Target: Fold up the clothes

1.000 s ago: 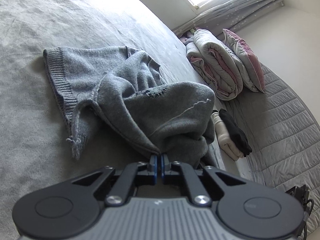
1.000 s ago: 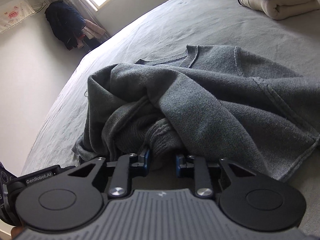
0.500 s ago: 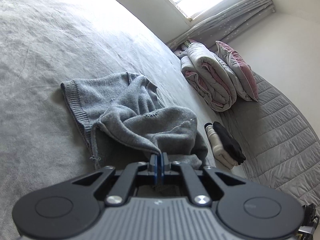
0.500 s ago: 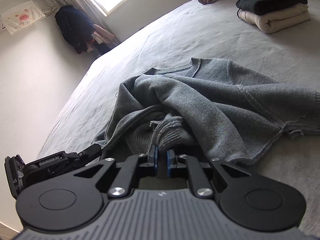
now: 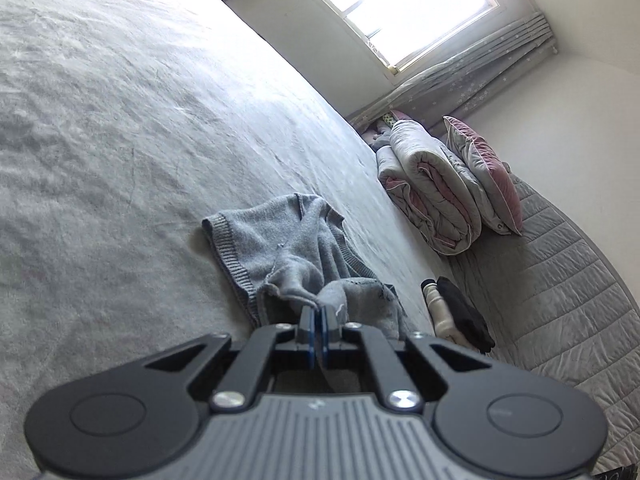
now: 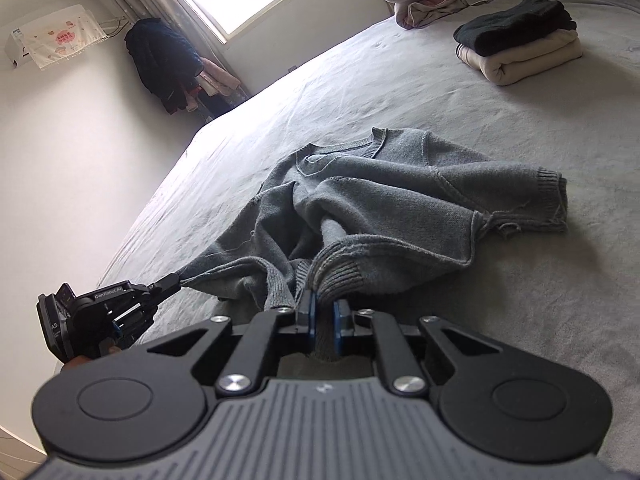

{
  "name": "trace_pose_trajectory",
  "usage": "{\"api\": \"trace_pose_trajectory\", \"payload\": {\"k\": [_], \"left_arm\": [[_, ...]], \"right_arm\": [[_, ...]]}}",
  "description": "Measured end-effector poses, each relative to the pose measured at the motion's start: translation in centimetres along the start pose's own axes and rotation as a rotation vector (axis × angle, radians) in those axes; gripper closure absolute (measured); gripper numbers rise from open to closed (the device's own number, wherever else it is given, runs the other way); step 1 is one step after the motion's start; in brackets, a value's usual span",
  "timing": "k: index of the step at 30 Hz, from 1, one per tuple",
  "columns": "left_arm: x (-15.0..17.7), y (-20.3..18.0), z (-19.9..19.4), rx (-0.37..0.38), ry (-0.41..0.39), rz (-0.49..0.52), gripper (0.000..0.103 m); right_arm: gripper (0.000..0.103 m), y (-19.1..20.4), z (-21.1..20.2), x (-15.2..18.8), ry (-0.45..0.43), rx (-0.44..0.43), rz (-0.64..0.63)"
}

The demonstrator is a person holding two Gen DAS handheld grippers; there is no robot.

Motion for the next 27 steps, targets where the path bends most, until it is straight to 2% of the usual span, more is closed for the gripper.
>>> {"api": "trace_pose_trajectory", "payload": {"k": [11, 15, 18, 21, 23, 24, 25, 27], "left_arm": [[-1.9, 1.5, -2.2, -0.044, -0.084, -0.007, 0.103], [-1.4, 1.4, -1.8, -0.024, -0.037, -0.017, 0.102], [-0.2, 0.8, -1.3, -0.012, 0.008, 0.012, 0.102], [1.2, -0.3, -0.5, -0.006, 0.064, 0.044, 0.095], [2.3, -1.1, 0.2, -0.001, 0.105, 0.062, 0.084], [2.9, -1.5, 0.5, 0.002, 0.126, 0.071, 0.072], [3.5, -1.9, 0.9, 0.006, 0.149, 0.079, 0.064], [4.7, -2.8, 1.6, 0.013, 0.196, 0.095, 0.060]], "right_arm": [[0.092, -3.1, -1.4, 0.6, -0.030, 0.077, 0.057], [0.092, -4.8, -0.9, 0.8, -0.021, 0.144, 0.076], [0.092, -5.7, -0.4, 1.4, -0.013, 0.163, 0.089], [0.091, -6.1, 0.0, 2.0, -0.013, 0.169, 0.082], [0.091, -6.4, 0.2, 2.4, -0.014, 0.162, 0.089], [0.091, -6.7, 0.2, 2.5, -0.013, 0.158, 0.096], [0.091, -6.9, 0.3, 2.7, -0.013, 0.154, 0.104], [0.090, -7.4, 0.4, 2.9, -0.013, 0.146, 0.120]]}}
Point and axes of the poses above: each gripper's, at about its wrist camera, not at the fingertips, and z roughly the way its jaws point, y to its left, x to its underside, the point moved 7 cm from there along z, roughly the way its jaws point, and after that the axes turned 6 degrees about -x, right-handed, at the moved point
